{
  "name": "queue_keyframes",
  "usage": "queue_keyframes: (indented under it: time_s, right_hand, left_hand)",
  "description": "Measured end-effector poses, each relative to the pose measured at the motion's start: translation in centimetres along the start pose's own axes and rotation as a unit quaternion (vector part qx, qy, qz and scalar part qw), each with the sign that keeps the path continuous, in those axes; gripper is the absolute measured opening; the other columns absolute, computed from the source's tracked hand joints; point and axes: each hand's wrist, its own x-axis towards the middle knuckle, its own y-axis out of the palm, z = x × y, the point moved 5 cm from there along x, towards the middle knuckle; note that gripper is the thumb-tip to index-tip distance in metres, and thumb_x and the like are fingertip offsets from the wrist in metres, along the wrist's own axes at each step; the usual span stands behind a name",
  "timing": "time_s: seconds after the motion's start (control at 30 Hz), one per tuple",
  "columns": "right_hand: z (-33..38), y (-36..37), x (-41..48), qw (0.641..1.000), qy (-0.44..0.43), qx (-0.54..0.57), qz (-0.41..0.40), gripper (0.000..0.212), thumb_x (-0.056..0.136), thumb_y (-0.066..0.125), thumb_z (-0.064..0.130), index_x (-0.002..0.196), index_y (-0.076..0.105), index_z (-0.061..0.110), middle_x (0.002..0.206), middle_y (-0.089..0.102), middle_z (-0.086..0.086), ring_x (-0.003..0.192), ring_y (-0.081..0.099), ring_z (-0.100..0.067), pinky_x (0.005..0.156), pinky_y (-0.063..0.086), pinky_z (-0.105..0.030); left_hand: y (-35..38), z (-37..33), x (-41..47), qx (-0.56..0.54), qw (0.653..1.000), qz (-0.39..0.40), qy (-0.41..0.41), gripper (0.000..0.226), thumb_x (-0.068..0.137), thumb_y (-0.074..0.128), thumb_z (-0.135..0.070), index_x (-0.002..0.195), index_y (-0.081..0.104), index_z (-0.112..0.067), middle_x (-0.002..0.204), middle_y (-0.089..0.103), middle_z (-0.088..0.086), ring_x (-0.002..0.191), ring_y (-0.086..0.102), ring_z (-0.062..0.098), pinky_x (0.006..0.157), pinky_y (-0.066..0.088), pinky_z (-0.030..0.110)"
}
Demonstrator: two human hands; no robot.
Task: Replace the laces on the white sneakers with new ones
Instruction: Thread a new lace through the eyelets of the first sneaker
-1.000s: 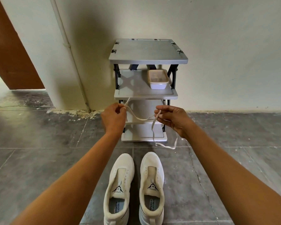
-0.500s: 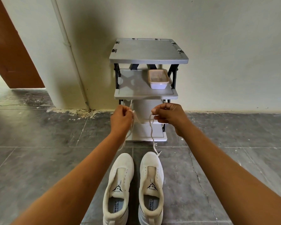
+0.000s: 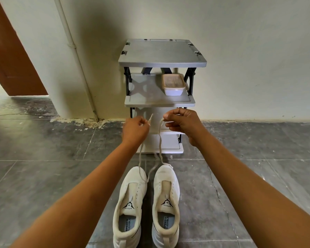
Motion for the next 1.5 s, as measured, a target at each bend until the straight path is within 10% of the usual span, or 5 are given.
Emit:
queue_keyframes:
  time_s: [0.13, 0.57, 0.8, 1.0, 1.5]
  right_hand:
    - [0.1, 0.3, 0.0, 0.999, 0.01, 0.043, -0.004, 0.004, 0.083, 0.067, 0.01, 0.081, 0.066, 0.013, 0.069, 0.07, 0.001, 0.058, 0.067, -0.008, 0.059, 0.056, -0.017]
    - [-3.4, -9.4, 0.0, 0.891, 0.062, 0.093, -0.439, 0.008, 0.087, 0.06, 0.002, 0.09, 0.063, 0.009, 0.085, 0.066, -0.008, 0.068, 0.06, -0.017, 0.066, 0.053, -0.027]
    - [-4.8, -6.6, 0.1, 0.838, 0.211, -0.487, -0.128, 0.04, 0.086, 0.06, 0.022, 0.123, 0.052, 0.014, 0.144, 0.031, -0.023, 0.13, 0.032, -0.038, 0.107, 0.032, -0.046]
    - [-4.0, 2.4, -0.2, 0.949, 0.129, -0.234, 0.165, 0.033, 0.09, 0.058, 0.013, 0.121, 0.057, 0.001, 0.111, 0.06, -0.012, 0.096, 0.058, -0.016, 0.08, 0.045, -0.02]
    - [-5.2, -4.1, 0.9, 0.972, 0.15, -0.175, -0.044, 0.028, 0.091, 0.041, -0.006, 0.075, 0.061, 0.006, 0.062, 0.047, -0.004, 0.05, 0.039, -0.013, 0.035, 0.035, -0.017]
  left_hand:
    - [1.5, -1.0, -0.7, -0.257, 0.957, 0.129, -0.034, 0.017, 0.098, 0.038, -0.013, 0.084, 0.047, -0.017, 0.091, 0.068, 0.001, 0.091, 0.059, 0.014, 0.082, 0.04, 0.031]
    - [0.2, 3.2, -0.6, -0.253, 0.944, 0.178, -0.119, 0.02, 0.099, 0.04, -0.011, 0.082, 0.05, -0.013, 0.057, 0.044, -0.001, 0.043, 0.036, 0.008, 0.047, 0.041, 0.021]
    - [0.6, 2.2, -0.4, -0.23, 0.953, 0.182, -0.08, 0.016, 0.098, 0.045, -0.013, 0.084, 0.052, -0.014, 0.071, 0.057, 0.003, 0.054, 0.043, 0.011, 0.057, 0.045, 0.024]
    - [1.7, 0.9, -1.3, -0.175, 0.96, 0.217, -0.031, 0.014, 0.098, 0.047, -0.013, 0.085, 0.053, -0.014, 0.072, 0.061, 0.004, 0.058, 0.049, 0.012, 0.061, 0.045, 0.023]
    - [0.4, 3.7, -0.7, -0.165, 0.956, 0.206, -0.128, 0.016, 0.097, 0.046, -0.011, 0.087, 0.057, -0.013, 0.07, 0.054, 0.003, 0.053, 0.037, 0.011, 0.049, 0.039, 0.022]
